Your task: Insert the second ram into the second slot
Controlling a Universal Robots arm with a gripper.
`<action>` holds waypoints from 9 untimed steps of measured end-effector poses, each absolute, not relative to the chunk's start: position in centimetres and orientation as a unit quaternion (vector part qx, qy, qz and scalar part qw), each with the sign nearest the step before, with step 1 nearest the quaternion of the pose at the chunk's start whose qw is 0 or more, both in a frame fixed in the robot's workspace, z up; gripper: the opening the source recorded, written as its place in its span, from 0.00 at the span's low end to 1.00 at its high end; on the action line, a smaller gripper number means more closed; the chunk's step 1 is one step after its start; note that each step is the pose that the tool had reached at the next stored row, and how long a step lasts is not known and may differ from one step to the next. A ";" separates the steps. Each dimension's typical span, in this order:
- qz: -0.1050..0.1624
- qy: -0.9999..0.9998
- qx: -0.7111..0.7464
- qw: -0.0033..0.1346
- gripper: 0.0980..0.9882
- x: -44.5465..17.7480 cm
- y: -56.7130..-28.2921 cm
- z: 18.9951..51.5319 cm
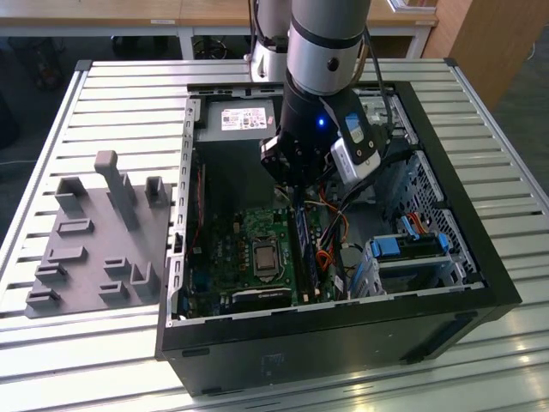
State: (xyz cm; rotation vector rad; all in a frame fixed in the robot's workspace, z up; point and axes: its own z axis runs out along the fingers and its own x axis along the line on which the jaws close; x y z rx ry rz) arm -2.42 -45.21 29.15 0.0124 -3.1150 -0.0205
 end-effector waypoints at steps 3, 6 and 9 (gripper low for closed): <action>-0.008 -1.000 0.002 0.013 0.04 -2.2 -45.3 28.6; -0.008 -1.000 0.000 0.013 0.04 -2.1 -45.4 28.1; -0.009 -1.000 -0.002 0.013 0.04 -2.1 -45.4 27.5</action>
